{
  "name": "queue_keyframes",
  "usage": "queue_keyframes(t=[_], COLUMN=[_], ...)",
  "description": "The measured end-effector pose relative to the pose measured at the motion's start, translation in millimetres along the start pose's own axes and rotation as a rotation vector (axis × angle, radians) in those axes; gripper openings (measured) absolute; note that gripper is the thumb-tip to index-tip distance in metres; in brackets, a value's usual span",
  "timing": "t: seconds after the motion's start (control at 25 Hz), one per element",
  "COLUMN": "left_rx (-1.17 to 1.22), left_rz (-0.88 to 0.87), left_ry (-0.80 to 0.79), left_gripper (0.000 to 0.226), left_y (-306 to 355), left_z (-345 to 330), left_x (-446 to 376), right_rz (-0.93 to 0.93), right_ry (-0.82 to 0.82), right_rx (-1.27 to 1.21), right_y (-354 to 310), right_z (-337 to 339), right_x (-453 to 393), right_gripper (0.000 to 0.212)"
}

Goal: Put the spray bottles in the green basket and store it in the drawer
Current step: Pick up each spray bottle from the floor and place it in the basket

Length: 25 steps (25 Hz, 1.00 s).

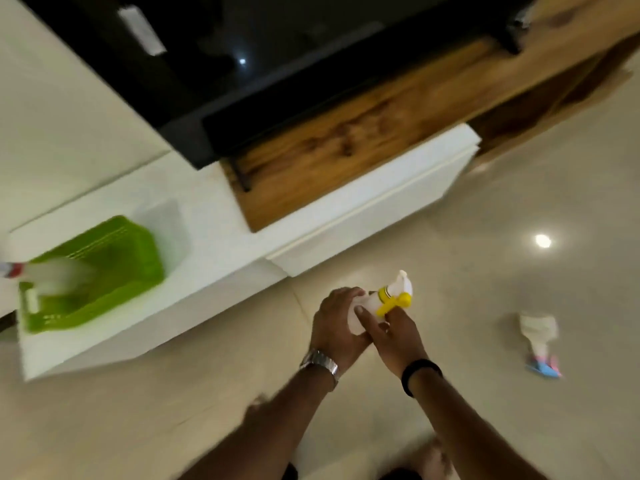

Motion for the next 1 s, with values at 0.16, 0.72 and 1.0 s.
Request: queue_keyframes(t=[0.16, 0.72, 1.0], left_rx=[-0.002, -0.243, -0.499], left_rz=[0.069, 0.396, 0.318], left_ry=[0.21, 0.381, 0.233], left_gripper=[0.059, 0.07, 0.073], left_y=[-119.4, -399.3, -456.5], left_z=[127.6, 314.1, 289.4], left_x=[27.2, 49.2, 48.1], right_rz=[0.1, 0.503, 0.503], right_ry=[-0.182, -0.359, -0.341], right_rx=[0.017, 0.425, 0.657], right_y=[-49.8, -188.1, -140.1], right_z=[-161.1, -522.5, -563.7], right_x=[2.3, -81.1, -124.1], right_gripper=[0.064, 0.053, 0.051])
Point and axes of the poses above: each hand's wrist, its own x-axis away from the middle knuckle, its own z-axis out of the back of the hand, y = z × x, the point moved 5 cm from there along -x, towards the middle knuckle, and after that the axes turned 13 degrees about -x, right-handed, at the moved point
